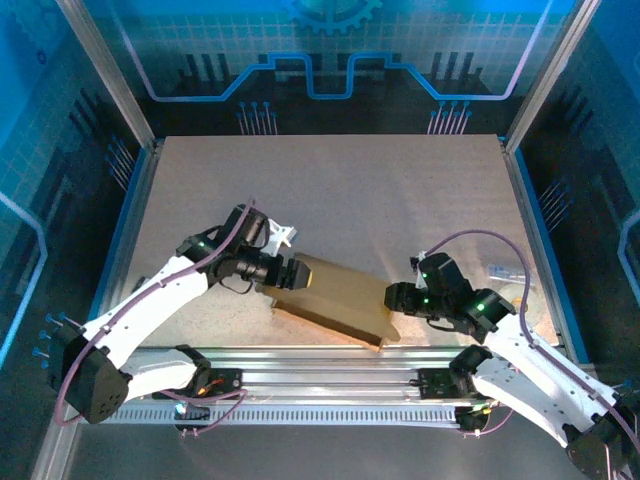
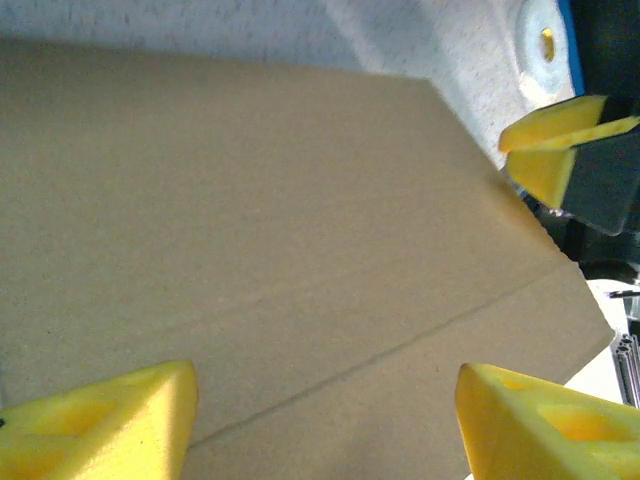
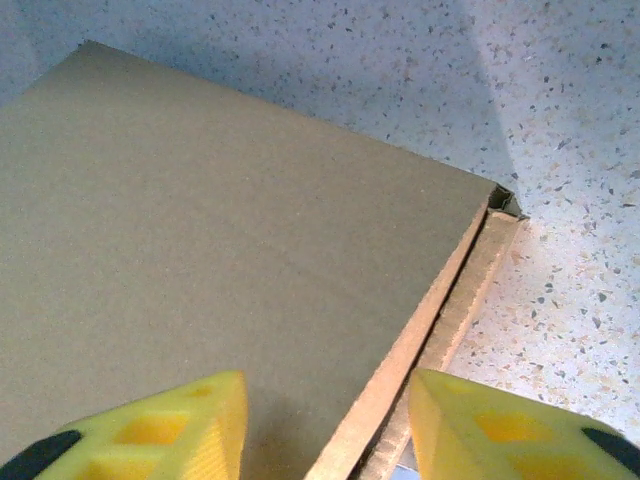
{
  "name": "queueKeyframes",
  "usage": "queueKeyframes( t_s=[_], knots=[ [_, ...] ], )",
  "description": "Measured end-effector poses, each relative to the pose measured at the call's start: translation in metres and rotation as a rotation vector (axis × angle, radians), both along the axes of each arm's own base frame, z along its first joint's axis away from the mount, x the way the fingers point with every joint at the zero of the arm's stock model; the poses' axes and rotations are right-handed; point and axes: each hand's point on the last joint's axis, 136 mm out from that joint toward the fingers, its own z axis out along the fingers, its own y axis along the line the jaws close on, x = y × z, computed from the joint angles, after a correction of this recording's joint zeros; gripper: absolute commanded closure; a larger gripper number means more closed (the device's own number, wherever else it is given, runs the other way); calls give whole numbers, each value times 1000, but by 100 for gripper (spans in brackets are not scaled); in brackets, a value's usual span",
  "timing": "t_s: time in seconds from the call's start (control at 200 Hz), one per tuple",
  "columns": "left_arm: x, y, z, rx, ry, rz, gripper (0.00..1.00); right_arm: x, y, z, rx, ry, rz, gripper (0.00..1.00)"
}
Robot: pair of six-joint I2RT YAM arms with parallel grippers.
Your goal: Fold the paper box
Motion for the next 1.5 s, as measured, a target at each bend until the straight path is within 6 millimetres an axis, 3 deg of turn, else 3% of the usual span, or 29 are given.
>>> queueKeyframes(
  t_s=[0.21, 0.44, 0.821, 0.986, 1.386, 1.496],
  knots=[
    [-15, 8, -38, 16, 84, 41, 32, 0, 0, -17, -19, 37, -8, 56],
    [-16, 6, -54, -3, 90, 97, 31, 7, 3, -28, -34, 50, -18, 56],
    [-4, 9, -75, 13, 67, 215, 31, 26, 5, -44, -81, 29, -47, 65],
    [0, 11, -87, 21, 75, 270, 31, 44, 10, -47, -106, -12, -40, 68],
    [36, 5, -85, -27, 12, 409, 28, 125, 12, -43, -159, -114, -40, 69],
    [45, 1, -80, -56, -10, 433, 25, 132, 18, -38, -145, -125, 5, 65]
  ],
)
